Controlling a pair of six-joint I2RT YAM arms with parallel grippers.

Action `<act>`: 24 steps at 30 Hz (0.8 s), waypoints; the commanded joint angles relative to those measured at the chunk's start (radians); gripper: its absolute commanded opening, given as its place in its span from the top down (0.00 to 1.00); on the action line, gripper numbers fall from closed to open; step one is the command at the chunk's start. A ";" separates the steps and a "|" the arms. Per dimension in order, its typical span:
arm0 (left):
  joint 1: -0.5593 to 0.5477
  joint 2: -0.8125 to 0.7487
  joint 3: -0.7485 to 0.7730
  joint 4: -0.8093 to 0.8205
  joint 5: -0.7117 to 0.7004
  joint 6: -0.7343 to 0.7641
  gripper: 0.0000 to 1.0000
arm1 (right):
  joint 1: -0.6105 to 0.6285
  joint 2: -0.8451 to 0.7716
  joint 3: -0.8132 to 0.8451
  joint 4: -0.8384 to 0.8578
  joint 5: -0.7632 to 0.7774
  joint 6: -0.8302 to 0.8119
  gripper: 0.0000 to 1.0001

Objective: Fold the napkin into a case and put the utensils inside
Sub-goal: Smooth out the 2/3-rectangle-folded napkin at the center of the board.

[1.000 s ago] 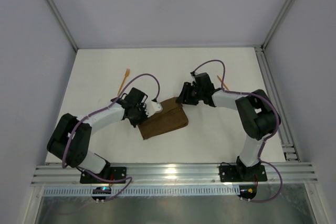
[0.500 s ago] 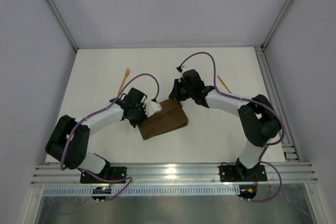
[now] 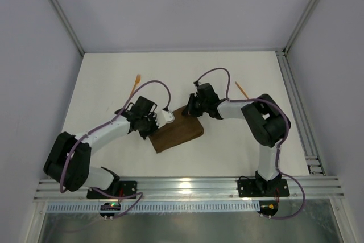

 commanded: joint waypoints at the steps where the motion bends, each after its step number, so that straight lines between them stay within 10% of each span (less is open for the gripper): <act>1: -0.008 0.080 -0.040 -0.006 -0.012 -0.011 1.00 | -0.006 -0.018 -0.051 0.006 0.065 0.029 0.97; 19: -0.031 0.096 -0.039 0.008 -0.008 -0.011 0.92 | 0.069 -0.030 -0.009 0.205 -0.027 0.056 0.97; 24: -0.031 0.016 -0.006 -0.065 0.051 -0.015 0.64 | 0.029 0.065 -0.017 0.185 -0.018 0.087 0.97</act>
